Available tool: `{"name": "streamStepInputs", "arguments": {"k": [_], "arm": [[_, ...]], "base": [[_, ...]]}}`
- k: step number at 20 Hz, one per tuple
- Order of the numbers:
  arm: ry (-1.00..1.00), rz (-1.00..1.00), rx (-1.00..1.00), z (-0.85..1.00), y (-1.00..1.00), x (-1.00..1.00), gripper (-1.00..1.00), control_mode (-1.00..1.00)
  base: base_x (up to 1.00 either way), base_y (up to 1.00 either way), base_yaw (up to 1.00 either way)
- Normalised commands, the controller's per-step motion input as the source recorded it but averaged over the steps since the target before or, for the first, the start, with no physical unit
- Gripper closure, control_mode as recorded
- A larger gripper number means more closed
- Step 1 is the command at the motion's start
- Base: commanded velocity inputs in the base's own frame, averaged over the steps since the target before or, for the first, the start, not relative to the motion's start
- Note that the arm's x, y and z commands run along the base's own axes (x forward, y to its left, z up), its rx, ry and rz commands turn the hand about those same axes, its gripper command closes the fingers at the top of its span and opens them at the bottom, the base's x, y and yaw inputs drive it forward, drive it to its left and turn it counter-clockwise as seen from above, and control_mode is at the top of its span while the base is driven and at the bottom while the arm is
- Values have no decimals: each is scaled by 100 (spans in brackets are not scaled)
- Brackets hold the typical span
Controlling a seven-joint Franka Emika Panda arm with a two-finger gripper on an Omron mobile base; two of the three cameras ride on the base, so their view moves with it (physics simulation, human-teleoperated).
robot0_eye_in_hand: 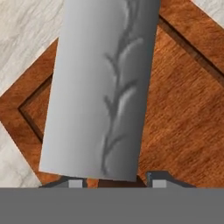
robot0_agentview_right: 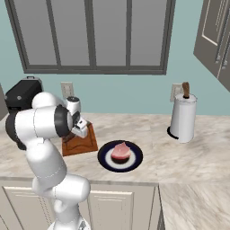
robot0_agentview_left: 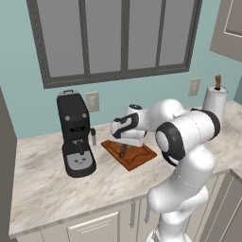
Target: Pick up the knife from the drawer and place it on the cutting board. Then place the meat from the plate to the cutting board.
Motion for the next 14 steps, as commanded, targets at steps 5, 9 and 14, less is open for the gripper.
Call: {"name": "streamStepInputs", "arguments": {"k": [5,9,14], "arm": [[-3,0,0,2,0,-23,-100,-100],[-3,0,0,21,0,-25,-100,-100],[-7,0,0,47,-3,-18,-100,-100]], "base": [[0,0,0],[0,0,0],[0,0,0]]}}
